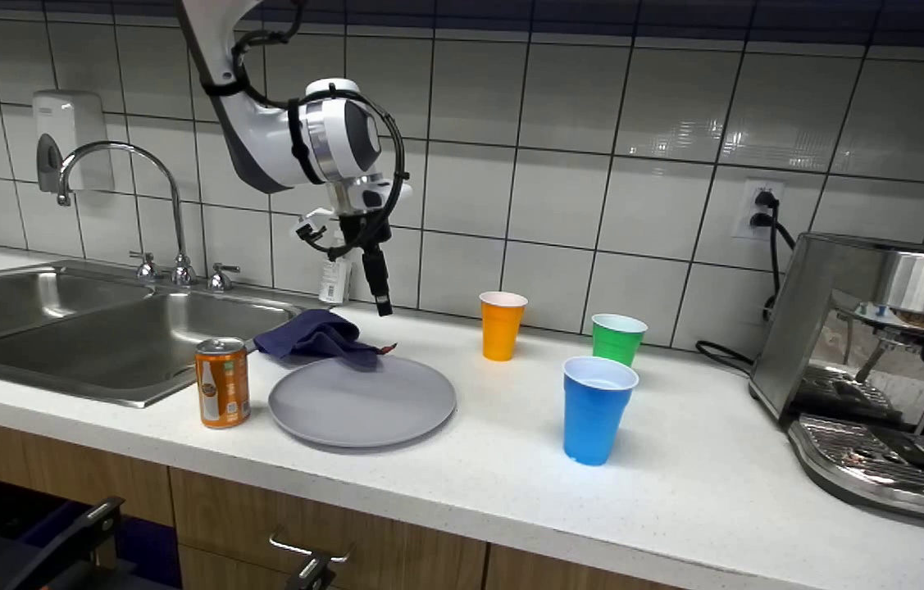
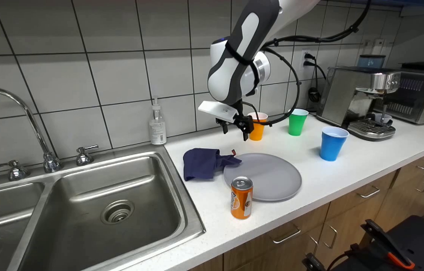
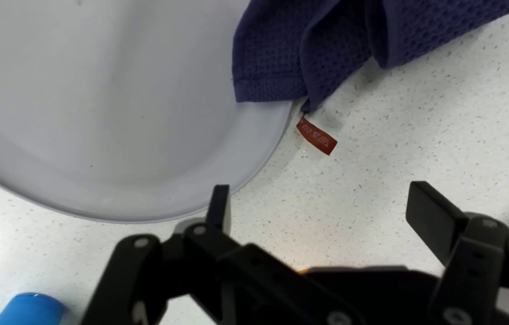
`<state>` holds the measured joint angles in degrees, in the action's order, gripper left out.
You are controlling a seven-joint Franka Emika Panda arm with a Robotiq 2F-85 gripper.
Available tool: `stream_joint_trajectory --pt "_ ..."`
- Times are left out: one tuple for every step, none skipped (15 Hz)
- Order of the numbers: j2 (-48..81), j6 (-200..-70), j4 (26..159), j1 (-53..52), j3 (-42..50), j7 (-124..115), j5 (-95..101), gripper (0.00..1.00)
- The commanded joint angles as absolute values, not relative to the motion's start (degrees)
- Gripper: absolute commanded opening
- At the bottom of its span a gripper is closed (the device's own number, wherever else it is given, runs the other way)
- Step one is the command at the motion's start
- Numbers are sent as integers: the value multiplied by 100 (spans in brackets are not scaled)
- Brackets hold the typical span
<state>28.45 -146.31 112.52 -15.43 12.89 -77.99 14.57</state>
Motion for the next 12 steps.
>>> stream_joint_trajectory --pt "2844 -14678 11198 -1460 1233 -7894 1524 100" --pt "2849 -14690 11180 -1448 1233 -7891 1508 100" --pt "2843 -14703 11162 -1409 1221 -7878 1455 100" --pt "2838 -14743 11152 -1363 1208 -7887 1388 100" --pt "2832 -14778 11144 -1307 1191 -7879 1313 100" --pt "2832 -14824 11131 -1261 1199 -7885 1253 100" --pt "2832 -14872 11123 -1212 1206 -7870 1194 100" --pt "2843 -14906 11091 -1147 1219 -7849 1133 100" --pt "2854 -14941 11068 -1081 1224 -7828 1067 100" --pt "2869 -14957 11023 -1000 1230 -7806 994 100" --pt "2882 -14962 10982 -917 1223 -7795 892 100" --pt "2898 -14969 10930 -834 1225 -7780 802 100"
